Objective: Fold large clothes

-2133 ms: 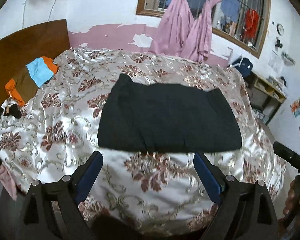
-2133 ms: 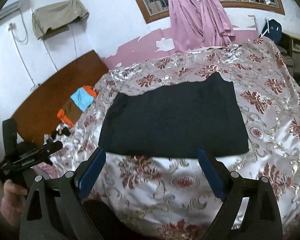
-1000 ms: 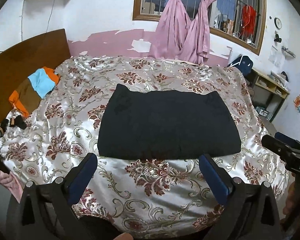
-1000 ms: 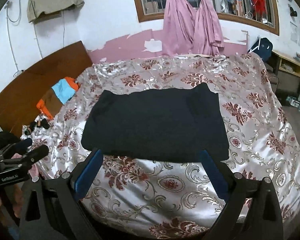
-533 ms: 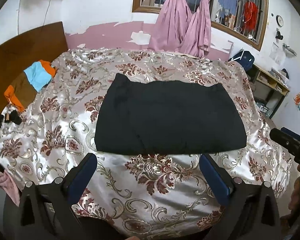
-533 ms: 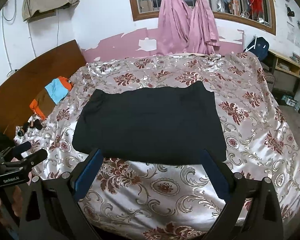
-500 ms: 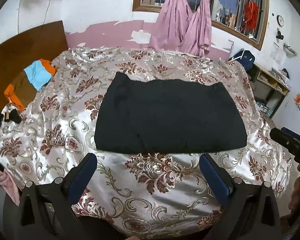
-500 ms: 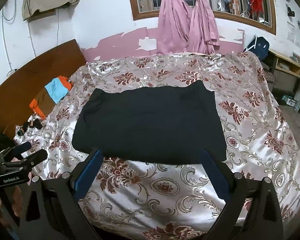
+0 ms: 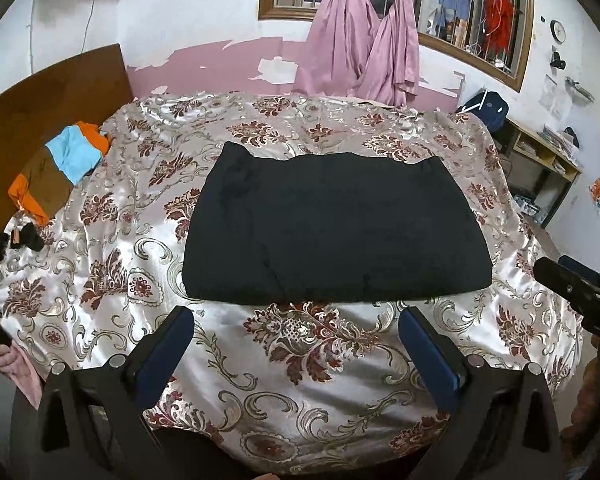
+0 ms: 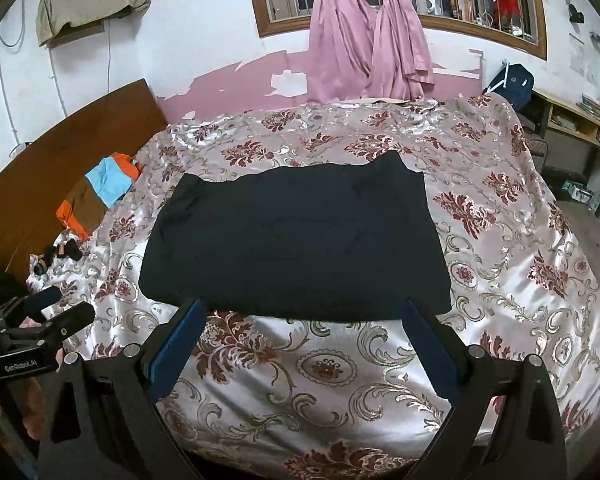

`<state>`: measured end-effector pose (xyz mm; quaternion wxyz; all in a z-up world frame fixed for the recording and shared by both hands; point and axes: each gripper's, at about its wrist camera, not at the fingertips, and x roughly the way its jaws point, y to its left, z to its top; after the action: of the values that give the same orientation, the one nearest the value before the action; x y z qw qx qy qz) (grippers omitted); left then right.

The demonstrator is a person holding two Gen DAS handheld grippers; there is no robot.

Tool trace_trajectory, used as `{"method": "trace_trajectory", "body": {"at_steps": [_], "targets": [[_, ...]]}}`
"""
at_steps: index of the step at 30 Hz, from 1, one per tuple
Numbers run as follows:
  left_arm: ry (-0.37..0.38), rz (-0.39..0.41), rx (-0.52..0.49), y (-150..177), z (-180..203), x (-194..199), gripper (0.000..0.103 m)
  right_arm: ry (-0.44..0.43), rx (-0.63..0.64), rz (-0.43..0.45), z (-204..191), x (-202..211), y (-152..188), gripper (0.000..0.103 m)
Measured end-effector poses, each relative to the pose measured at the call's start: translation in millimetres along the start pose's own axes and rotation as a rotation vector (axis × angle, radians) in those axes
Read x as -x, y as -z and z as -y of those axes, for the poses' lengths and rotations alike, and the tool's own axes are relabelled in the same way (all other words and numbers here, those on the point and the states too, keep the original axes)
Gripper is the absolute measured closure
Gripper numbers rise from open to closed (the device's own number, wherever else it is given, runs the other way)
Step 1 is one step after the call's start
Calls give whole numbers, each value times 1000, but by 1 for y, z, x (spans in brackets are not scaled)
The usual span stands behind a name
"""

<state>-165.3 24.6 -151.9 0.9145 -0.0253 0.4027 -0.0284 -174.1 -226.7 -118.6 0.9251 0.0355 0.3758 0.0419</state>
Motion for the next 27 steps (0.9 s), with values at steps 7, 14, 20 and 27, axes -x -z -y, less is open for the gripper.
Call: {"method": "trace_trajectory", "body": {"at_steps": [7, 14, 20, 27], "targets": [[-2, -8, 1, 0, 2, -1, 0, -1, 1, 4, 0, 3, 3, 7], [3, -7, 2, 1, 2, -2, 0, 1, -1, 4, 1, 4, 4, 7], [8, -6, 3, 2, 4, -3, 0, 6, -8, 3, 4, 5, 3, 7], [5, -8, 2, 1, 4, -3, 0, 7, -9, 4, 6, 5, 2, 7]]}}
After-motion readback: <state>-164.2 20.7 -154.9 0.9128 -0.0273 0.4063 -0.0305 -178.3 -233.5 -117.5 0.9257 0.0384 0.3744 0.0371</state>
